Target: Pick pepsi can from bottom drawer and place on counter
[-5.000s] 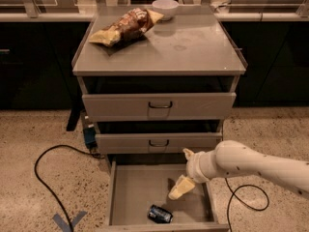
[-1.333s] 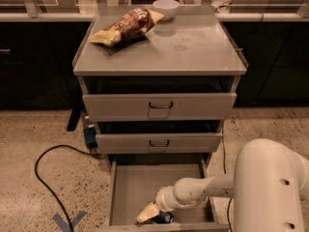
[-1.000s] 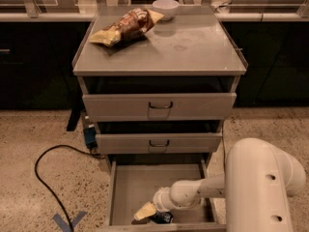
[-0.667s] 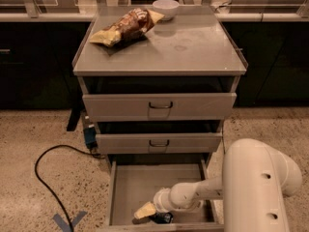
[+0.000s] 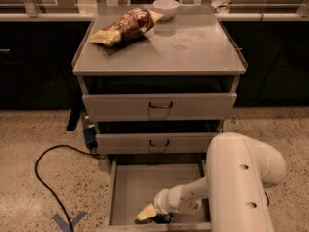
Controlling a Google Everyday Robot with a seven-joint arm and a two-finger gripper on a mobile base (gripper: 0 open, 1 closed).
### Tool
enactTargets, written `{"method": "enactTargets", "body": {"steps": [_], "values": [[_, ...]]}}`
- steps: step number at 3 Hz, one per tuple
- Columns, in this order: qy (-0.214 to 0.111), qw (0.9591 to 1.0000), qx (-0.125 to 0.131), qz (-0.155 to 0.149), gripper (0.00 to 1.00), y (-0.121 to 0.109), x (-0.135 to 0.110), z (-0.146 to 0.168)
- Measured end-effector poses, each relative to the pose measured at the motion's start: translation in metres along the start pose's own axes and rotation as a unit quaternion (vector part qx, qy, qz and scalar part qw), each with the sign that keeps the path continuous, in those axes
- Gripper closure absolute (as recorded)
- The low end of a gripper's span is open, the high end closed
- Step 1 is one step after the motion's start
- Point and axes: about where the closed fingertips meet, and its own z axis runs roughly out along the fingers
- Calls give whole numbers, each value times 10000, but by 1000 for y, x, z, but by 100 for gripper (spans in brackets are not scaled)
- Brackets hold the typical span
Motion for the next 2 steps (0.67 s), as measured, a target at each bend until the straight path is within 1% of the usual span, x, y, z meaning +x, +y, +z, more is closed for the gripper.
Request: {"method": "enactTargets", "body": {"steps": [1,2], "values": [[0,10000,0,0,0,0,0,0],[30,9999,17,112,0,2,12,10]]}}
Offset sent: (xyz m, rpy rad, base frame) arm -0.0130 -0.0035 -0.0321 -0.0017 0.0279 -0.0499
